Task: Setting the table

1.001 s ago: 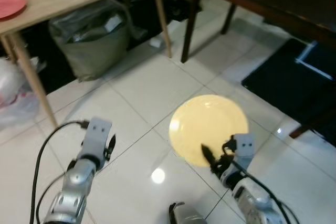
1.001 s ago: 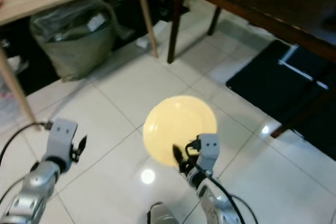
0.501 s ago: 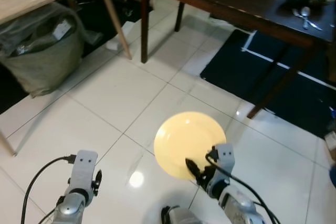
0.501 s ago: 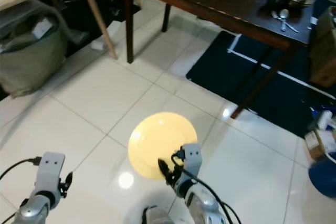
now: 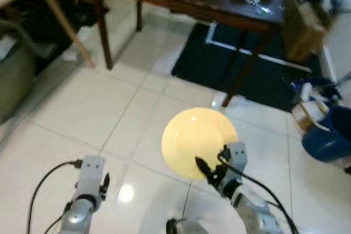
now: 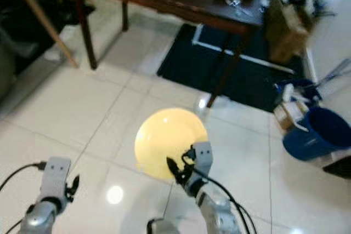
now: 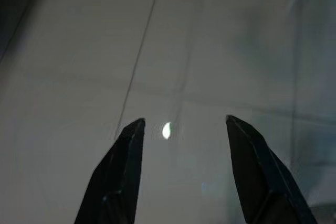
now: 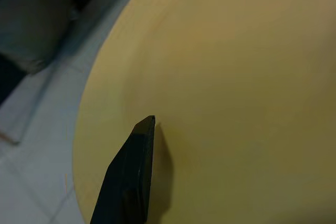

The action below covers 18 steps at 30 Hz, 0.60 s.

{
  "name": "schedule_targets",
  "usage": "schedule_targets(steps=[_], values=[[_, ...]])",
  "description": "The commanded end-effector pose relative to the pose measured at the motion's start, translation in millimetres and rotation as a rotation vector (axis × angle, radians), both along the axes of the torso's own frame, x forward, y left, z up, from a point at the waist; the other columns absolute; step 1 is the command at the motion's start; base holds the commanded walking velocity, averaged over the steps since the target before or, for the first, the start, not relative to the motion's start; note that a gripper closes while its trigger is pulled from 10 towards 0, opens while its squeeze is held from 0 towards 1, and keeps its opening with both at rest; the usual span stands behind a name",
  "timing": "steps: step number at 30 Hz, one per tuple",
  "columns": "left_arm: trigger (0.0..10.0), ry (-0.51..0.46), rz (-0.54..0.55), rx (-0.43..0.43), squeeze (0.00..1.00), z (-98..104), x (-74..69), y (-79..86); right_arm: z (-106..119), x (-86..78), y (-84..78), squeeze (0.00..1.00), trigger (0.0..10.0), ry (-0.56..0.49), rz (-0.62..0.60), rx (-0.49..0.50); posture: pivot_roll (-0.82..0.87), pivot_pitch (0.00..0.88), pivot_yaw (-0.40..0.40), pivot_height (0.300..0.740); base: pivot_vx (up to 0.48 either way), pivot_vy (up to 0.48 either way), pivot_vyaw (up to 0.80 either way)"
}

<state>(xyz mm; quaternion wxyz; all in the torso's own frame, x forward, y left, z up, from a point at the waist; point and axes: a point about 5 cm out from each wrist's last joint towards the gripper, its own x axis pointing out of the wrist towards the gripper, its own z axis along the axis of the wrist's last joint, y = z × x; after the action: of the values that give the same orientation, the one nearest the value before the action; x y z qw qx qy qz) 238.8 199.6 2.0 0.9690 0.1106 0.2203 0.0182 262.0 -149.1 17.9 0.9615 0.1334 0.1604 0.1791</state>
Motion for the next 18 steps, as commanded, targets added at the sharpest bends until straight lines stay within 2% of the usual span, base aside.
schedule_targets(steps=[1, 4, 10, 18], values=[[10.0, 0.037, -0.005, 0.014, 0.00, -7.9, -8.0, 1.5, -3.0, -4.5, -1.1, 0.00, 10.0, 0.002, -0.016, 0.018, -0.12, 0.065, -0.020, 0.740, 0.000, 0.000, -0.78], [10.0, 0.025, -0.012, 0.015, 0.00, -5.6, -5.7, 0.7, -2.5, -4.0, -1.1, 0.00, 10.0, -0.003, -0.019, 0.020, -0.12, 0.064, -0.016, 0.740, 0.000, 0.000, -0.78], [10.0, -0.070, -0.068, 0.008, 0.00, 17.1, 12.7, -3.5, 0.7, -1.9, -3.9, 0.00, 10.0, -0.009, -0.075, 0.085, -0.12, 0.056, 0.003, 0.740, 0.000, 0.000, -0.78], [10.0, -0.169, -0.113, -0.001, 0.00, 39.3, 28.4, -9.3, 7.0, 0.5, -11.7, 0.00, 10.0, -0.041, -0.119, 0.100, -0.14, 0.047, 0.022, 0.740, 0.000, 0.000, -0.78]])
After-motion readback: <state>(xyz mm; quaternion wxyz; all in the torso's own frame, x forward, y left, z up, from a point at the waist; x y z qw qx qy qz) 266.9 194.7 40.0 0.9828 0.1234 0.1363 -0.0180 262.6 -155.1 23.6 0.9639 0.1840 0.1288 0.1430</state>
